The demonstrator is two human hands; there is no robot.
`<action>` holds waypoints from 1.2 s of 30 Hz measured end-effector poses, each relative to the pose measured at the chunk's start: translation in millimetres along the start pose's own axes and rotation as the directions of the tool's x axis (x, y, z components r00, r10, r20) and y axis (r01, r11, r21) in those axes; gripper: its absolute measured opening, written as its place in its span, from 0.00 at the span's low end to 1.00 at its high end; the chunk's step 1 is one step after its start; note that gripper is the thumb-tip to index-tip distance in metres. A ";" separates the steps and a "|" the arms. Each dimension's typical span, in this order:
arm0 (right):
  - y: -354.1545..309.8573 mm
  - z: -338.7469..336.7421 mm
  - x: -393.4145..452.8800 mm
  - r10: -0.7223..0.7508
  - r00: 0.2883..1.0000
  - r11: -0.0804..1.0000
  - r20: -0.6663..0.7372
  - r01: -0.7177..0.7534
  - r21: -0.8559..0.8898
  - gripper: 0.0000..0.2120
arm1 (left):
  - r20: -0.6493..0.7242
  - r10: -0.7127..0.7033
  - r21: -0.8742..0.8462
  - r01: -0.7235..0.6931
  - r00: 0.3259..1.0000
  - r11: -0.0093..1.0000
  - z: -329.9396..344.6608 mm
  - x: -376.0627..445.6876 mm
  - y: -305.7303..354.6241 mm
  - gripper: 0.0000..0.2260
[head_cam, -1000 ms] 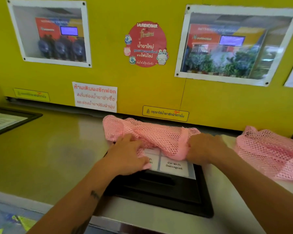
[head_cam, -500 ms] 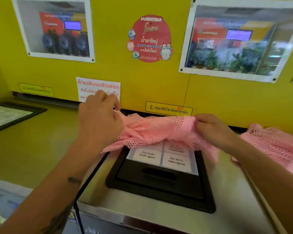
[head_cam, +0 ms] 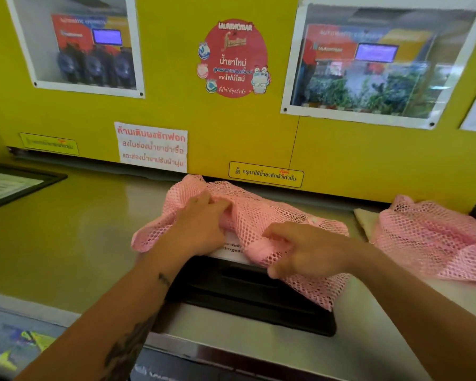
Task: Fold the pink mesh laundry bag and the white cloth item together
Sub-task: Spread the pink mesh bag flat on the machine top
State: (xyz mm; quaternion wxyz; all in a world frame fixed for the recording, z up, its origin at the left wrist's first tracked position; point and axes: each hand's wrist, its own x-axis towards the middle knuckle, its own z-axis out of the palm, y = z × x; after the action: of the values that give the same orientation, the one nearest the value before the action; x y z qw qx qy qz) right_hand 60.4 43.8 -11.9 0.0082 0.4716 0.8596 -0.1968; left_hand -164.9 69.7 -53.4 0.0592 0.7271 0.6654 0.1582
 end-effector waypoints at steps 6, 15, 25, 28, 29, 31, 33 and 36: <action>29.7 -8.3 5.6 -0.008 0.974 1.000 -0.225 0.011 0.011 0.05 | -0.075 0.002 -0.111 -0.010 0.997 0.994 -5.4 -3.7 -20.2 0.22; 68.3 -57.2 -26.6 0.028 0.967 0.878 -0.252 0.097 0.468 0.10 | -0.412 -0.104 -0.464 -0.110 0.905 0.879 -90.1 -36.8 -29.5 0.15; 13.4 -23.7 -22.1 -0.078 0.935 0.956 -0.346 0.169 0.240 0.05 | 0.056 0.070 -0.398 -0.042 0.996 0.917 -72.3 -39.7 -11.8 0.09; -0.3 -11.2 -22.0 -0.048 0.994 0.998 -0.102 0.051 0.031 0.12 | 0.350 0.122 -0.222 -0.044 0.929 0.974 -47.7 -40.3 1.3 0.22; 1.0 -8.6 -20.0 0.027 1.000 0.998 -0.014 -0.028 -0.056 0.17 | 0.375 0.107 -0.143 -0.057 0.921 0.988 -40.1 -38.8 4.8 0.24; 7.1 -5.4 -15.0 0.115 0.991 0.986 0.065 -0.106 -0.126 0.18 | 0.314 0.074 -0.089 -0.049 0.946 0.995 -28.8 -31.9 6.5 0.24; 18.2 -3.5 -4.7 0.089 0.996 0.990 -0.021 -0.091 -0.112 0.04 | 0.237 0.064 -0.165 -0.025 0.969 0.986 -29.5 -27.9 7.2 0.18; 37.6 -4.6 14.3 0.059 0.975 0.989 -0.216 -0.087 -0.121 0.14 | 0.269 0.115 -0.324 -0.022 0.956 0.946 -39.0 -25.5 11.4 0.18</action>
State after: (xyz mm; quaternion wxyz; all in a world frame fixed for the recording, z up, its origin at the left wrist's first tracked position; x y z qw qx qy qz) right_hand 83.8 75.0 -23.0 -0.0455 0.5197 0.8485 -0.0889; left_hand -167.8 38.5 -17.1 0.2647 0.7461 0.5899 0.1591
